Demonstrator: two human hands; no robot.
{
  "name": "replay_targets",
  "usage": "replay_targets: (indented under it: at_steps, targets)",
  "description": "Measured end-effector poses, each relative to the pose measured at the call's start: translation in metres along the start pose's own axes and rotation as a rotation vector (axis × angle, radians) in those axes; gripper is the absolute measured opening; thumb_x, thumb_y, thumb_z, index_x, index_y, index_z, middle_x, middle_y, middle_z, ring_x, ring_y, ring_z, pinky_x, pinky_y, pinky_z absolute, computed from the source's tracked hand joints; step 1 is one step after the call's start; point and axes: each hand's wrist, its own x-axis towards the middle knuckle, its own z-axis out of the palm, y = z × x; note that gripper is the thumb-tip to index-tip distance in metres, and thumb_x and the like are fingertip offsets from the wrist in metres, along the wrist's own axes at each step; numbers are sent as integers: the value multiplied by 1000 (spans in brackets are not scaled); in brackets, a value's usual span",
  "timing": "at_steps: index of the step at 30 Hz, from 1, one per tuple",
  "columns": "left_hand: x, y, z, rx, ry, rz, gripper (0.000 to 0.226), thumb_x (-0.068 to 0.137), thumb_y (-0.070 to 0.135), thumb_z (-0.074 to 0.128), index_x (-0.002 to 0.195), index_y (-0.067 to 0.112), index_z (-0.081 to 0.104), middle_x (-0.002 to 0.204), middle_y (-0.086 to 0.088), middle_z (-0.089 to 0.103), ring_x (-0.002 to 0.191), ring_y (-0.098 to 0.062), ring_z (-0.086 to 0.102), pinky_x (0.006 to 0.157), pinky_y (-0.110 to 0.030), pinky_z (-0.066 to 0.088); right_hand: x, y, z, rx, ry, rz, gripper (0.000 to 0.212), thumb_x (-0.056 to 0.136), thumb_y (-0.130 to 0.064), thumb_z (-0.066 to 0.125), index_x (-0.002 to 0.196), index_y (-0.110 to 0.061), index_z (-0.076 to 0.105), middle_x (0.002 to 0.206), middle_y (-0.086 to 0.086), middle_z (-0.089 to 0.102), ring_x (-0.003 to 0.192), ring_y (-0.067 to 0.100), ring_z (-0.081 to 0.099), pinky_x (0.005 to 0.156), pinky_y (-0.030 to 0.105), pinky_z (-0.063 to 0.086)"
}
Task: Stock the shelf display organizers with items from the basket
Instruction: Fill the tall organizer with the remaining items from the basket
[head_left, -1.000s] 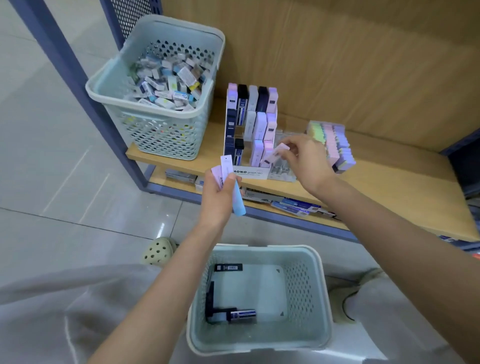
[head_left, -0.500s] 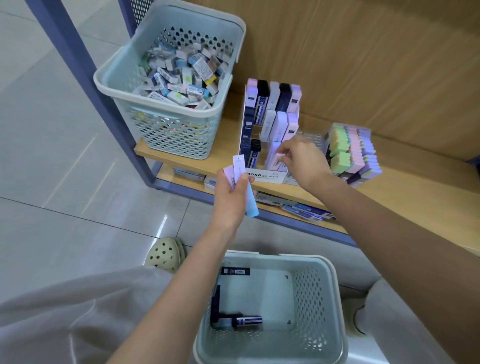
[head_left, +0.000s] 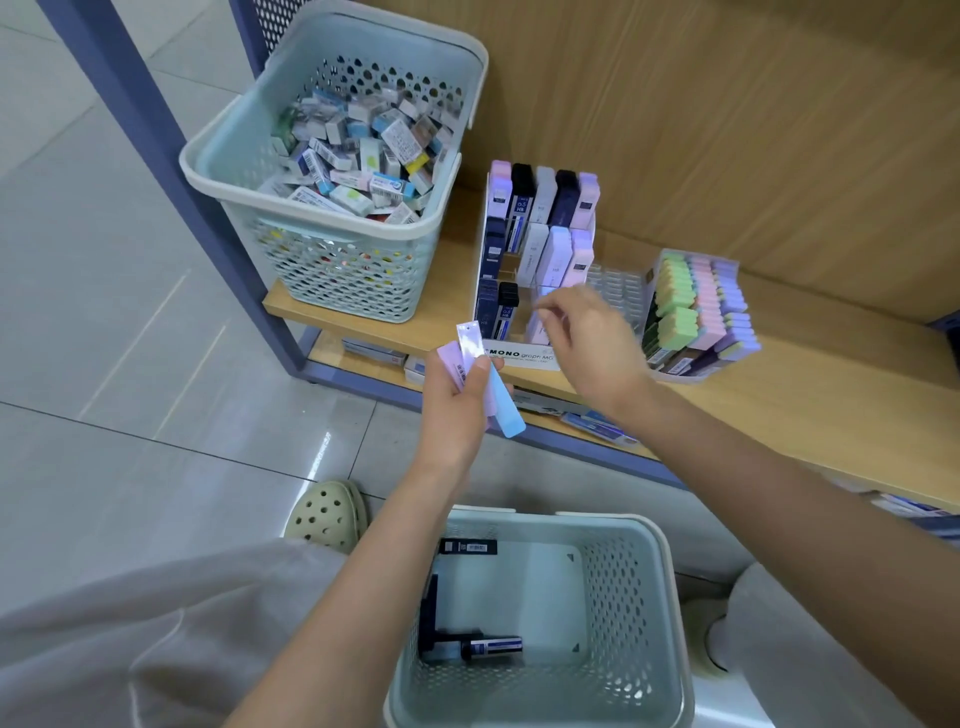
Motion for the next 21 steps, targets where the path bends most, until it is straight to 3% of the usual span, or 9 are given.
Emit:
replay_targets:
  at_steps: [3,6,8,10,13,15,17,19,21]
  targets:
    - [-1,2,-1,-23,23,-7,10,99,11,42,97,20,47,88,0,59,80,-18,56,56,-27,51,-28,-20,3,375,-271,225,22,97,-26,48,111,-10,57,92,3,63,76,16,62,75,32,52]
    - [-3,2,0,-11,33,2,15,97,11,47,90,24,47,87,2,59,81,-18,58,65,-33,51,-48,-29,2,612,-403,339,30,89,-15,62,117,-8,53,81,-3,62,77,14,64,70,24,56]
    - [-5,1,1,25,27,11,10,94,13,53,92,22,49,89,-1,59,81,-18,57,63,-31,49,-51,-33,-1,525,-376,279,41,86,-14,66,123,-10,48,85,-6,59,82,17,64,75,26,53]
    - [-7,1,1,77,-1,43,9,92,14,58,98,18,53,90,-3,58,80,-16,55,62,-26,46,-50,-36,-4,444,-329,198,54,87,-13,65,134,-15,38,103,-6,55,82,15,63,76,22,49]
    - [-11,6,1,121,-75,74,15,90,14,60,104,10,55,90,-5,60,71,-8,56,61,-16,45,-45,-37,-12,470,-260,134,58,93,-3,50,144,-16,26,119,-6,46,78,9,61,74,13,46]
    - [-13,10,1,142,-109,89,19,89,14,62,104,6,55,84,-4,59,62,-4,53,55,-11,43,-42,-36,-19,566,-233,169,51,95,-3,45,142,-17,31,111,-8,49,78,14,63,78,20,52]
    - [-15,14,0,185,-141,87,19,87,18,65,101,10,55,81,1,59,64,-3,53,55,-9,42,-39,-33,-26,668,-214,230,34,94,-7,52,127,-16,47,93,-4,55,76,17,65,76,24,56]
    - [-18,15,1,228,-187,69,17,87,21,65,98,13,56,81,2,59,68,-3,54,56,-8,42,-37,-31,-33,790,-207,313,20,89,-7,60,107,-13,54,77,1,56,65,8,65,68,20,57]
    - [-21,15,2,262,-202,38,12,89,24,62,89,16,53,75,3,55,60,-2,50,52,-8,41,-36,-28,-36,873,-184,390,21,87,-5,63,105,-8,55,72,3,57,58,3,64,65,17,56]
